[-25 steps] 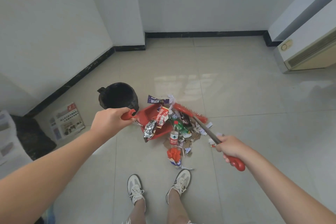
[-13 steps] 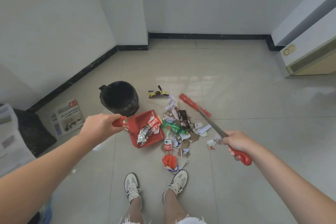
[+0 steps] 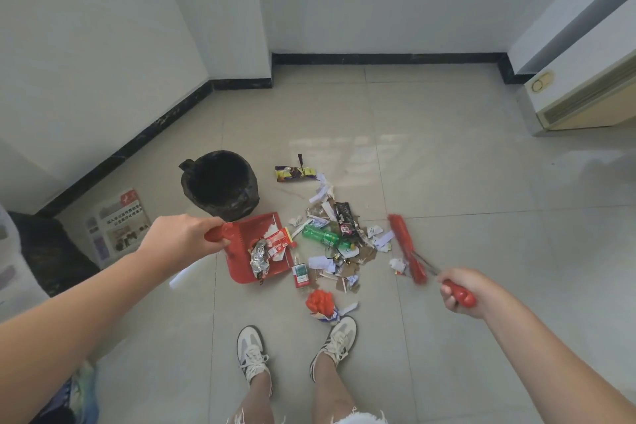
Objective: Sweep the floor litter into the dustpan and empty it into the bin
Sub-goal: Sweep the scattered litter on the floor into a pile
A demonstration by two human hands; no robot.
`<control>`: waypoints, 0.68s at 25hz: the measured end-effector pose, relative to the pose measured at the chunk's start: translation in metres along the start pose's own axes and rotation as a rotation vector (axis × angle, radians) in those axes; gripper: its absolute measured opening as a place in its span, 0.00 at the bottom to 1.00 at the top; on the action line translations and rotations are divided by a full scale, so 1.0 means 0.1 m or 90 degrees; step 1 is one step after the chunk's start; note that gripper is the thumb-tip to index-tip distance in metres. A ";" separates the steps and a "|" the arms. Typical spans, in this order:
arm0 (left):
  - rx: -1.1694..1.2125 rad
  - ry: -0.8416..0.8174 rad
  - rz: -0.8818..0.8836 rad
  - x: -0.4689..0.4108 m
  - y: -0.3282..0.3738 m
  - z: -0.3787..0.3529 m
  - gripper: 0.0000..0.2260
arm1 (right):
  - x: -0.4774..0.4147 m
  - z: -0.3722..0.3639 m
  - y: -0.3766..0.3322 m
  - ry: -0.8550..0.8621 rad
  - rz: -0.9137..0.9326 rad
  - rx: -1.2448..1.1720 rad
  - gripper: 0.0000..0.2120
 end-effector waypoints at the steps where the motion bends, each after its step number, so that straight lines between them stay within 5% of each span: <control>1: -0.010 -0.005 -0.010 -0.06 0.04 0.00 0.07 | -0.04 -0.10 0.03 -0.016 0.005 -0.054 0.11; 4: -0.045 0.018 -0.077 -0.30 0.15 0.05 0.14 | -0.15 -0.40 0.04 -0.033 0.017 -0.068 0.11; 8: -0.079 0.038 -0.118 -0.56 0.20 0.14 0.11 | -0.23 -0.81 0.06 -0.024 -0.002 0.082 0.04; 17: -0.079 0.018 -0.131 -0.71 0.13 0.09 0.09 | 0.06 -1.82 0.17 -0.182 0.041 0.320 0.17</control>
Point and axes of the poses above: each hand's wrist, its own x-axis away from the middle knuckle, its own z-axis out of the back of the hand, y = z × x, the point moved 4 cm from there along -x, towards the middle knuckle, and after that the axes turned 14 degrees about -y, right-handed, at the moved point
